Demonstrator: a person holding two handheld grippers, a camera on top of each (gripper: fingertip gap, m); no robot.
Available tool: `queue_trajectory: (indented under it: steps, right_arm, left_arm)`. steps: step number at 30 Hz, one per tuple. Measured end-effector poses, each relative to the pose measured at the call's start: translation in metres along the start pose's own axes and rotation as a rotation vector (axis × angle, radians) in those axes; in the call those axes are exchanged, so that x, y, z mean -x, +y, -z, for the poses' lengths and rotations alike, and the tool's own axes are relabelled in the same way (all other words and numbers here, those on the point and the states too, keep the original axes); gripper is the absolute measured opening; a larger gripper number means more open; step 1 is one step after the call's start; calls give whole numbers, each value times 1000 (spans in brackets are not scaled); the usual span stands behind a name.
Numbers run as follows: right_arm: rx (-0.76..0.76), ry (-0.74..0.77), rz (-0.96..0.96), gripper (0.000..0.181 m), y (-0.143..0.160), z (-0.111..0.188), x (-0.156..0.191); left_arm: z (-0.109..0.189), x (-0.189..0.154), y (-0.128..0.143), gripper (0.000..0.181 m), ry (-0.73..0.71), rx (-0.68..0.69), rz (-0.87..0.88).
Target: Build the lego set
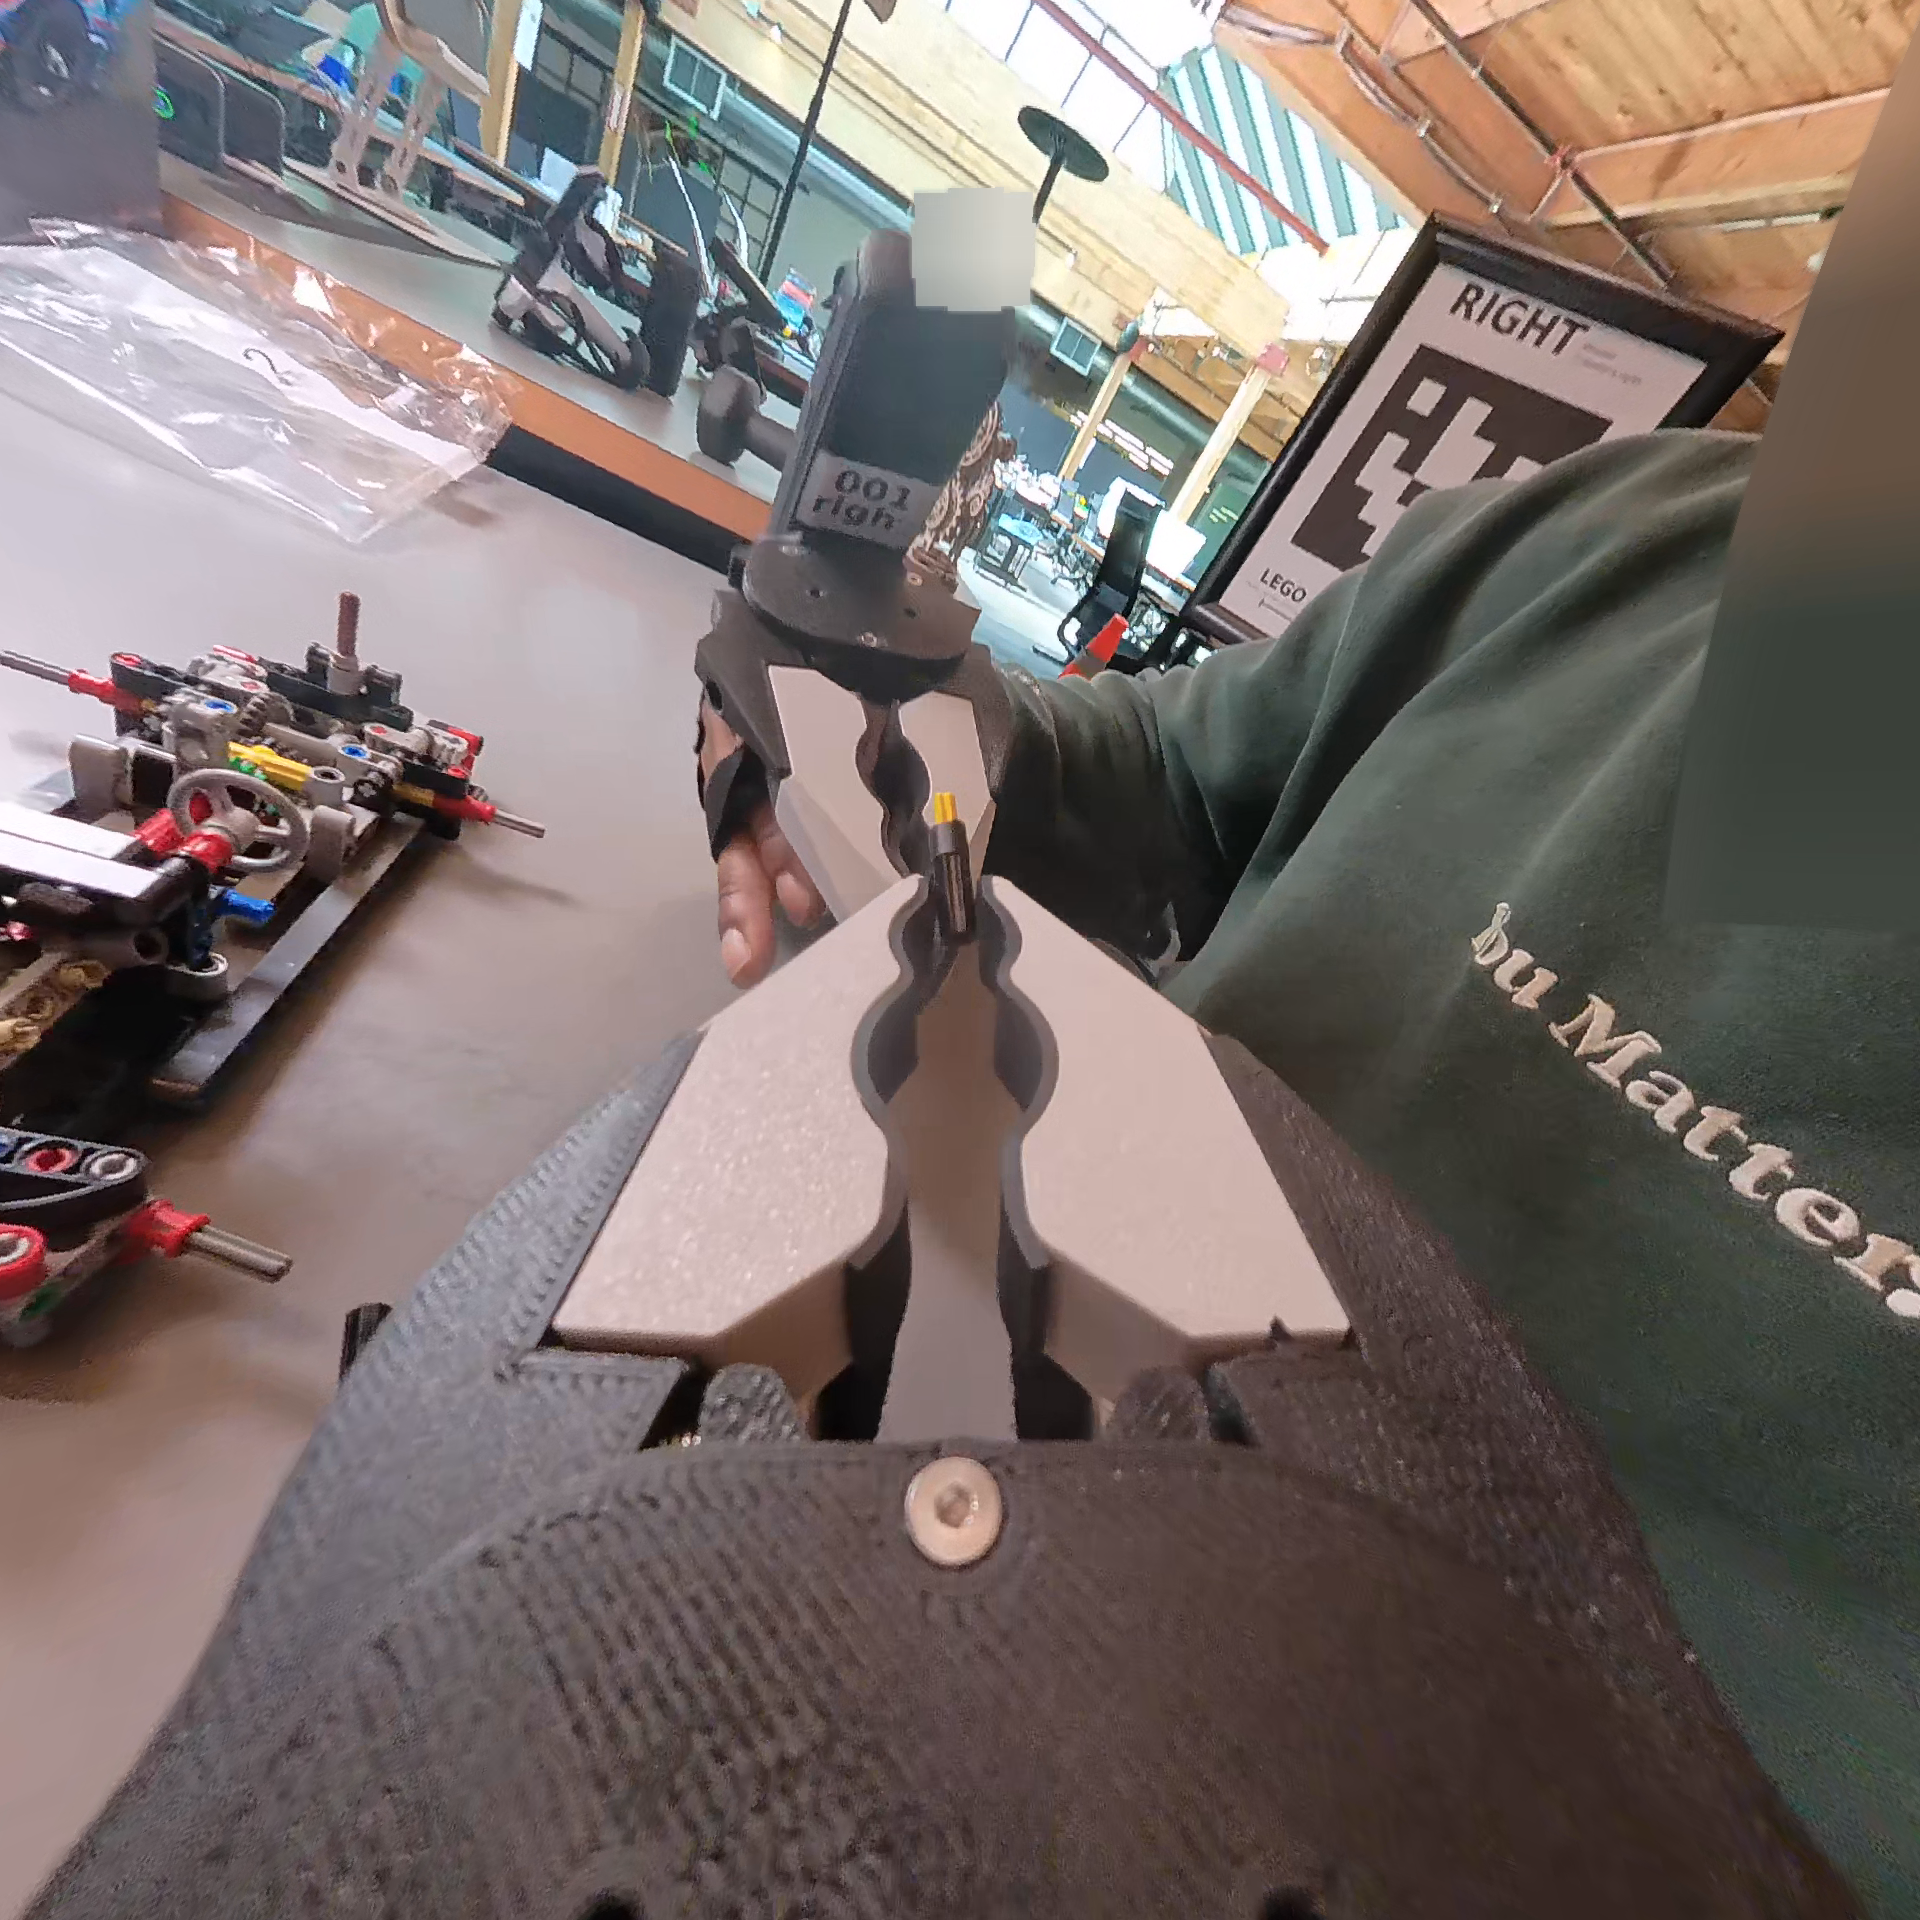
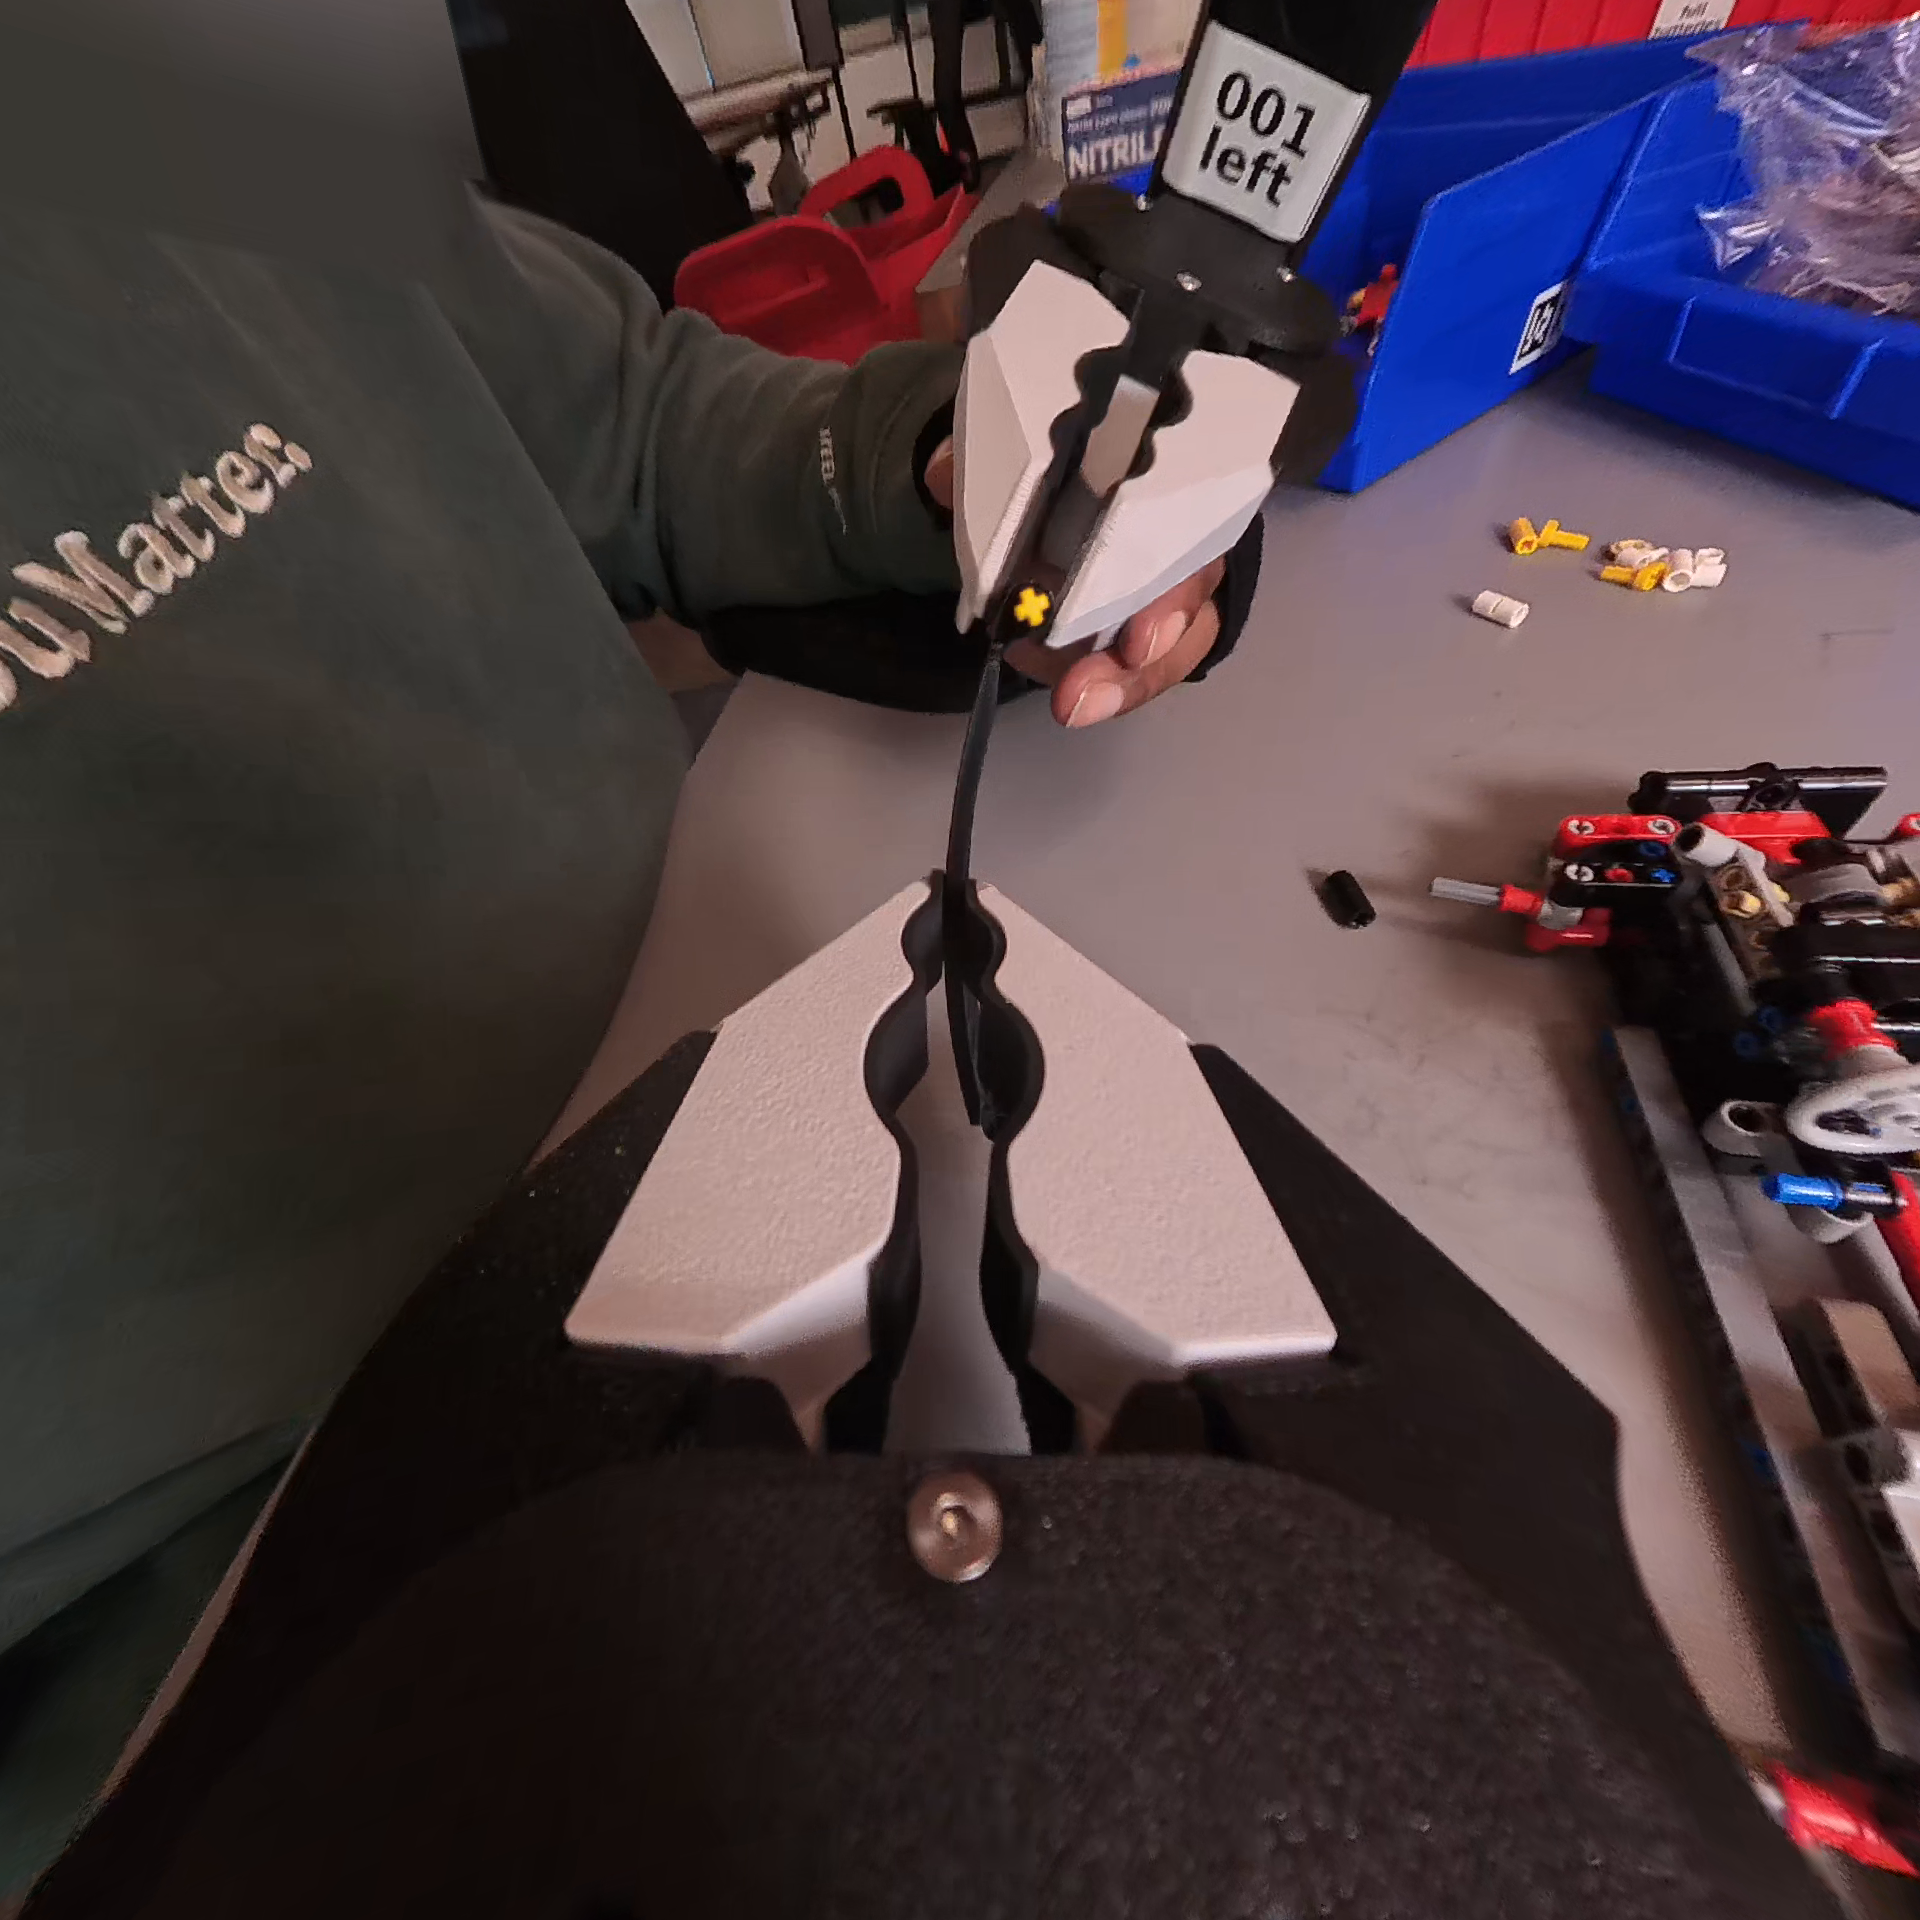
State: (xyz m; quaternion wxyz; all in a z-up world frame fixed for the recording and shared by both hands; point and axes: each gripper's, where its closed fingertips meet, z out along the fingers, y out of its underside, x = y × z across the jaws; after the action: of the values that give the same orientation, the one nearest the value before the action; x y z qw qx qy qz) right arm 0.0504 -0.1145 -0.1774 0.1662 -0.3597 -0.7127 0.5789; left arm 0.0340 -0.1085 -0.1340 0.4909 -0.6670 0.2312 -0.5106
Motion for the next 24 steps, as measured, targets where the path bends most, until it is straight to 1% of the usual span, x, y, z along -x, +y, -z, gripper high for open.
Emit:
queue_trajectory:
  steps: [4,6,17,24]
  right_arm:
    - [-101,-12,-67,0,-10,-4,-2]
    - [-125,-17,-88,0,-13,-7,-2]
    - [-112,8,-132,0,-10,-14,-5]
    - [-65,89,-126,0,-4,-21,-13]
  left_arm:
    - [-1,4,-5,9,-42,-28,-20]
    - [-2,3,-7,8,-47,-38,-27]
    - [-3,8,-8,6,-105,-27,-39]
    - [-1,10,-4,5,-154,50,-70]
